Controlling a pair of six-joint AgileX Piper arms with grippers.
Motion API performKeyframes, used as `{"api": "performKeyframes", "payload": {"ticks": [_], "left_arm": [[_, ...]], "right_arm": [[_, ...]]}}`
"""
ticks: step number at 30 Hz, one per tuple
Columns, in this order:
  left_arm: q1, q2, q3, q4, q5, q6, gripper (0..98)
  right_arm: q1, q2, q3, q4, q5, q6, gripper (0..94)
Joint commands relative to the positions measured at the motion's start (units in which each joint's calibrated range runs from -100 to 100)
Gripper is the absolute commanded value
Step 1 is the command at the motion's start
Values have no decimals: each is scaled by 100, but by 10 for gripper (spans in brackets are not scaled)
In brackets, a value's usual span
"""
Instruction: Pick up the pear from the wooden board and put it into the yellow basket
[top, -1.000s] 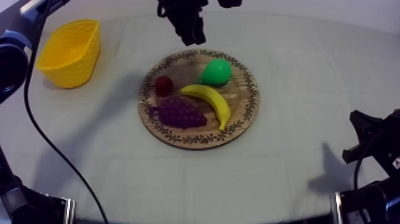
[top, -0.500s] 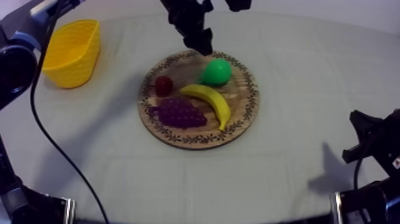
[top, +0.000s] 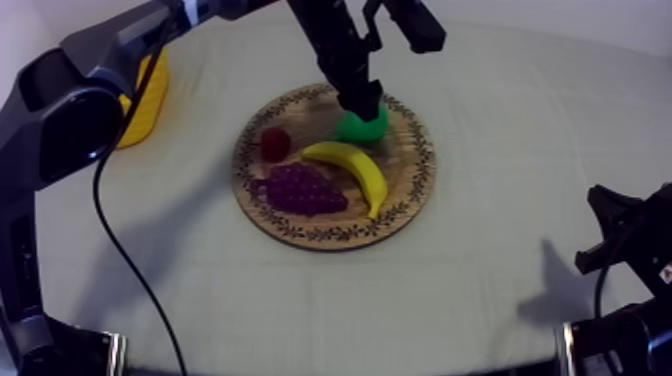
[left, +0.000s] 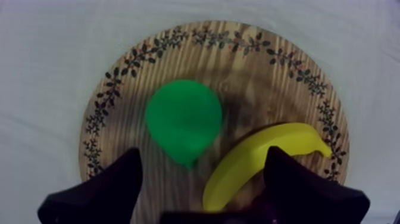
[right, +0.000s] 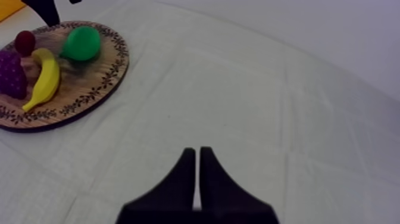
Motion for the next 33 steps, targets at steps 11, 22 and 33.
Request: {"api": "performKeyframes", "payload": {"ticks": [11,22,33], "left_arm": [[46,1005,-813,11,15,226,822],[-15,1792,-1467,-1,34,309,786],[-50,1845,-1533,11,25,373,599]], "right_arm": [[-3,-4,0,-1,1,-4,4],[-3,-4,0,-1,1,-4,4],[-3,-4,0,-1,1,-4,4]]}}
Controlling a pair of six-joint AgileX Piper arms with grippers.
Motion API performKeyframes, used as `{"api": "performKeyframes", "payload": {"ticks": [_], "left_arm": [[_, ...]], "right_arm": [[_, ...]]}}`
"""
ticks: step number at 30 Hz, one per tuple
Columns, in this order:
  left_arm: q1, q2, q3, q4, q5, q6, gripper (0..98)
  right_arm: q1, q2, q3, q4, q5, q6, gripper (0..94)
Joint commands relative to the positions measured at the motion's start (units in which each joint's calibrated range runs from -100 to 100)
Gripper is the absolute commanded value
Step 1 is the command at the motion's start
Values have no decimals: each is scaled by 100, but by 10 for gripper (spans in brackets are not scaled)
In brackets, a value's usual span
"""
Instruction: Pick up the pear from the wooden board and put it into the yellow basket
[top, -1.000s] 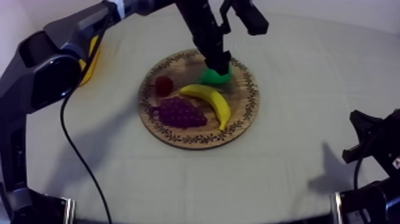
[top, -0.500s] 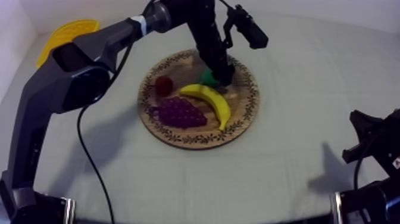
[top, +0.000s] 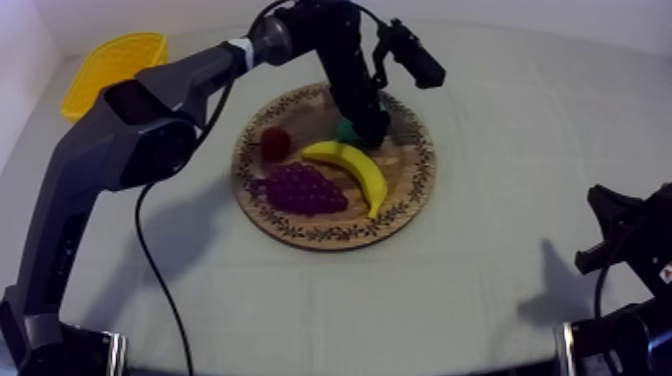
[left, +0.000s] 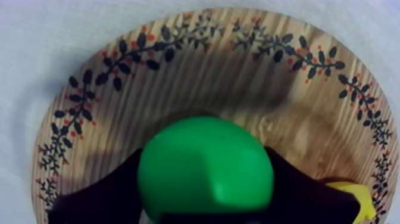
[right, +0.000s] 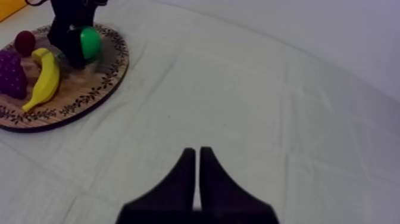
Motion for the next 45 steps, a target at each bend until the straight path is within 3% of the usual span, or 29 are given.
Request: {"api": "performKeyframes", "payload": {"ticks": [1,7,19,45], "left_arm": [[-4,-34,13,7,-18,-4,587],[-4,-117,41,10,-60,14,525],[89,-633,409,-23,-81,55,510],[-176,-3517,2907,-195,-174,76,512]], "right_arm": [[-3,-4,0,-1,1,-4,4],[-3,-4,0,-1,1,-4,4],[-3,-4,0,-1,1,-4,4],[-3,-4,0,-1,1,-4,4]]}}
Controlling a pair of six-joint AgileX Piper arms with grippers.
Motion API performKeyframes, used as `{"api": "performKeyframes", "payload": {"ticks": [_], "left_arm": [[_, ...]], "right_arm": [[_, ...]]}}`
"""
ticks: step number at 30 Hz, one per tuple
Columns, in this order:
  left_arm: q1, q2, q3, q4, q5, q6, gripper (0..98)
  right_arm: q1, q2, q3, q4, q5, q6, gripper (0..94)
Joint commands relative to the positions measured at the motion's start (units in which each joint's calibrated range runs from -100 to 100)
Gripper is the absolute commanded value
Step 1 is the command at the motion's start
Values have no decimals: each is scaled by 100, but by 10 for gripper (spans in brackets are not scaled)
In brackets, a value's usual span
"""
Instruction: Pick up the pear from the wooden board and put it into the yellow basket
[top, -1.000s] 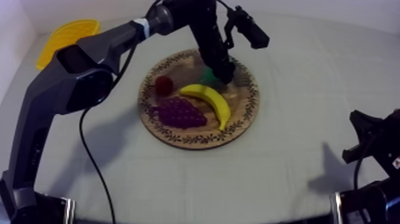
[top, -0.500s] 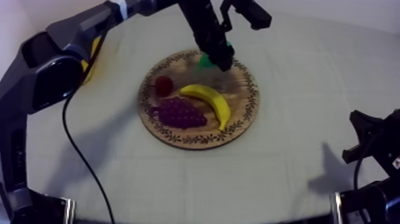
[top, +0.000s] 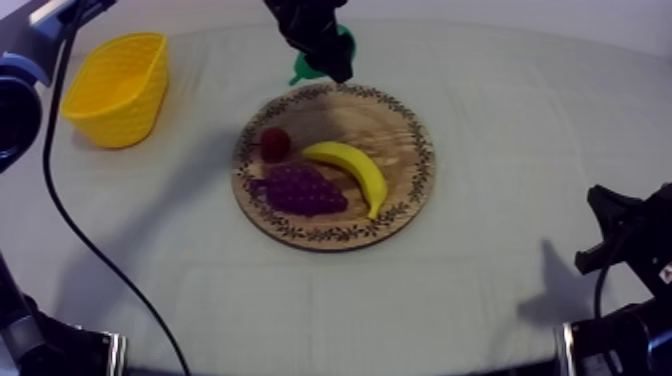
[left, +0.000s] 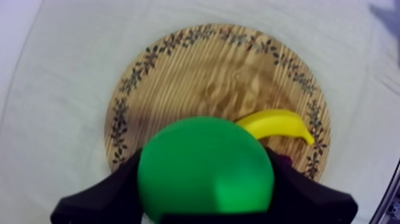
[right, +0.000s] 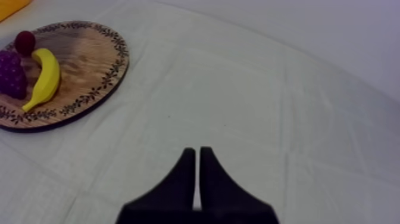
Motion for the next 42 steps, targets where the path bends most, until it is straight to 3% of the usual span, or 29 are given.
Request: {"api": "performKeyframes", "payload": {"ticks": [1,14,42], "left_arm": [[-65,-159,244,-10,-62,-15,512],[-732,-741,1094,-120,-231,-79,506],[-2698,-1727,2362,-259,-452,-325,507]], "right_arm": [[-3,-4,0,-1,1,-2,4],[-3,-4,0,-1,1,-2,4],[-3,-4,0,-1,1,-2,4]]}}
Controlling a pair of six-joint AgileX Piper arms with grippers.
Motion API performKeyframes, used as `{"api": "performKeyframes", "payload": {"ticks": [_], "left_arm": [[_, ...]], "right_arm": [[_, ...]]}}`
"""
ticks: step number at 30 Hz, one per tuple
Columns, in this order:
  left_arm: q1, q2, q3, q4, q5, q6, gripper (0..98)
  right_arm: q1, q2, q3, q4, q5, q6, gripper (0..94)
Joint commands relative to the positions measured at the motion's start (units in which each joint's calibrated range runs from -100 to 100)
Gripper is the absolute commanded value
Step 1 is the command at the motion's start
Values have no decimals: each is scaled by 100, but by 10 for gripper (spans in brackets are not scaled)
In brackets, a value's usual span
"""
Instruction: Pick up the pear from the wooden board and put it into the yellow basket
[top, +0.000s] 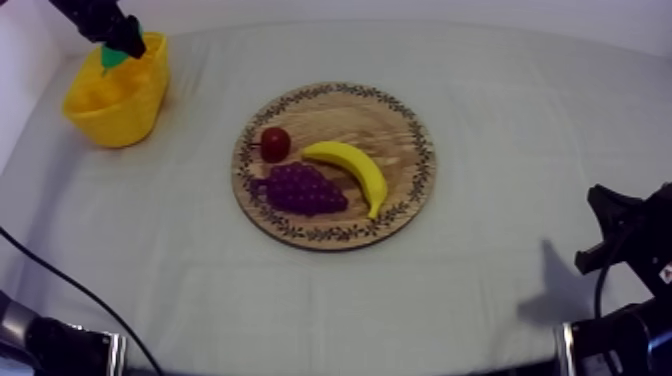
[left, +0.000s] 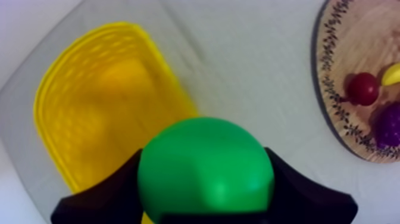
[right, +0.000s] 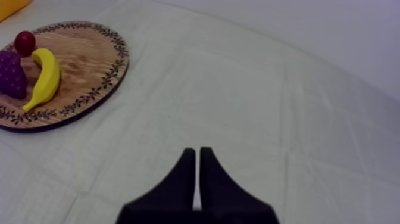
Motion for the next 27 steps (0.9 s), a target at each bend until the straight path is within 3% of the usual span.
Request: {"api": "performKeyframes", "payload": {"ticks": [1,12,27], "left_arm": [[-176,-32,40,9,11,-8,508],[-537,-8,-25,80,-44,-83,513],[-705,1601,-739,278,-491,-32,537]], "right_arm": [[-3,-4,0,-1,1,4,4],[-3,-4,0,-1,1,4,4],[-3,-4,0,-1,1,4,4]]}}
